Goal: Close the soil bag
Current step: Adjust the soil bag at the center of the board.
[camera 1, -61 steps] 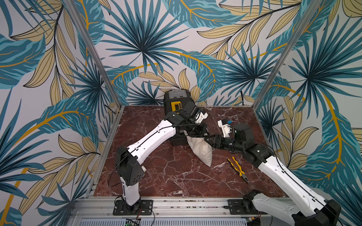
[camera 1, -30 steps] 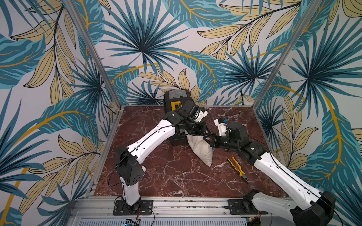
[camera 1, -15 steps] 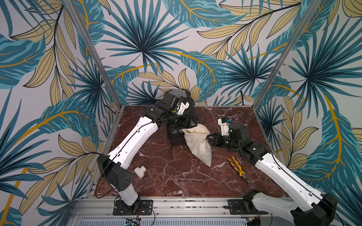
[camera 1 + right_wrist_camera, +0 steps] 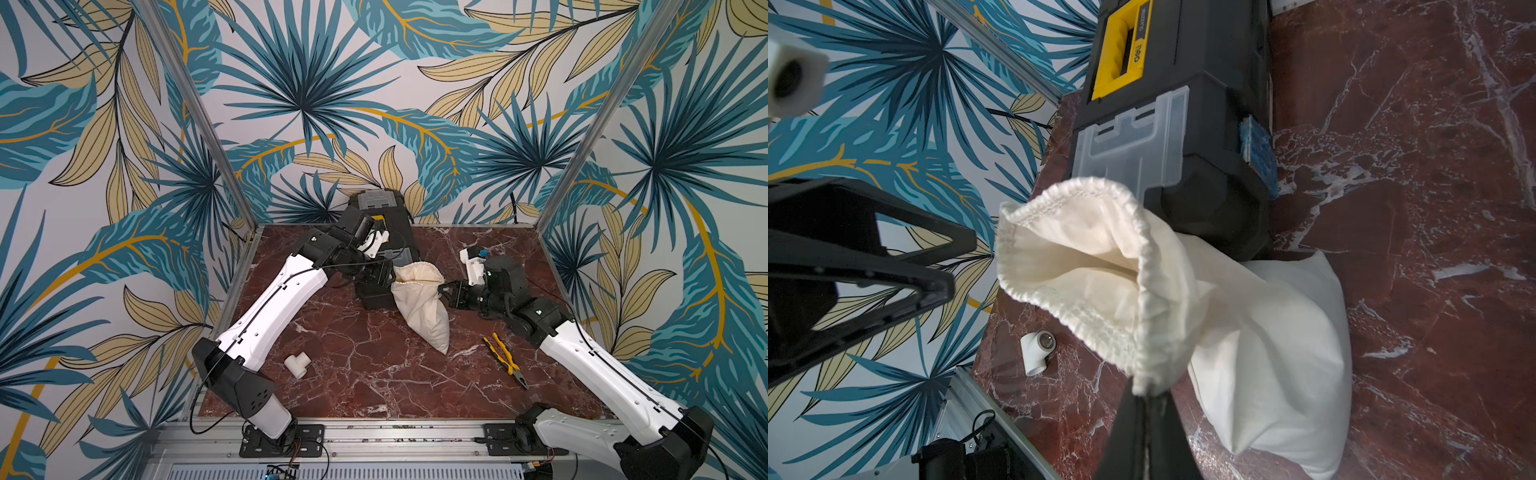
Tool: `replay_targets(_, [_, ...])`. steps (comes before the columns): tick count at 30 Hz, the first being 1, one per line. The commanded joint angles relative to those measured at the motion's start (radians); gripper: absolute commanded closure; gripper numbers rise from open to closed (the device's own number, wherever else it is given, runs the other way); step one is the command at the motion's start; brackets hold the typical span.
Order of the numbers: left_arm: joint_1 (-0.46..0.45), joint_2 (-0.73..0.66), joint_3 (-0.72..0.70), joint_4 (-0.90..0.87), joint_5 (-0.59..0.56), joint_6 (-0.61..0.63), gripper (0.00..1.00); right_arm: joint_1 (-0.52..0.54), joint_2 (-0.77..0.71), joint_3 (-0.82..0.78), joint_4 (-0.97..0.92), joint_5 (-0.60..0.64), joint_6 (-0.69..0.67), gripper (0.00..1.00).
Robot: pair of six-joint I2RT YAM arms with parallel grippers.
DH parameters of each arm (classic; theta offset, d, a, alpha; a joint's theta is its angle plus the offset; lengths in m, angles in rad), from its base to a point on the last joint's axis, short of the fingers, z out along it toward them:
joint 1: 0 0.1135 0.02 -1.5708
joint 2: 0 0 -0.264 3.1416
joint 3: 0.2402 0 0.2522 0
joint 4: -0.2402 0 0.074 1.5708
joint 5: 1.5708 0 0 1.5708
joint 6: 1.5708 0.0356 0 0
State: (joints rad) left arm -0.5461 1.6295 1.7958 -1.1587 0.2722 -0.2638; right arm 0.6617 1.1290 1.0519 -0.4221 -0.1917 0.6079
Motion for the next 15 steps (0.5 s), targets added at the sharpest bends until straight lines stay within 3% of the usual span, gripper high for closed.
replay_targets(1, [0.005,0.025,0.032,-0.005,-0.004,0.070,0.36,-0.003,-0.009,0.024,-0.030,-0.005,-0.023,1.00])
replay_targets(9, [0.005,0.145,0.174,-0.019,0.024,0.086,0.36,-0.003,-0.037,0.023,-0.048,-0.002,-0.012,1.00])
replay_targets(15, [0.007,0.157,0.182,-0.011,0.035,0.078,0.36,-0.002,-0.057,0.019,-0.073,0.009,-0.018,1.00])
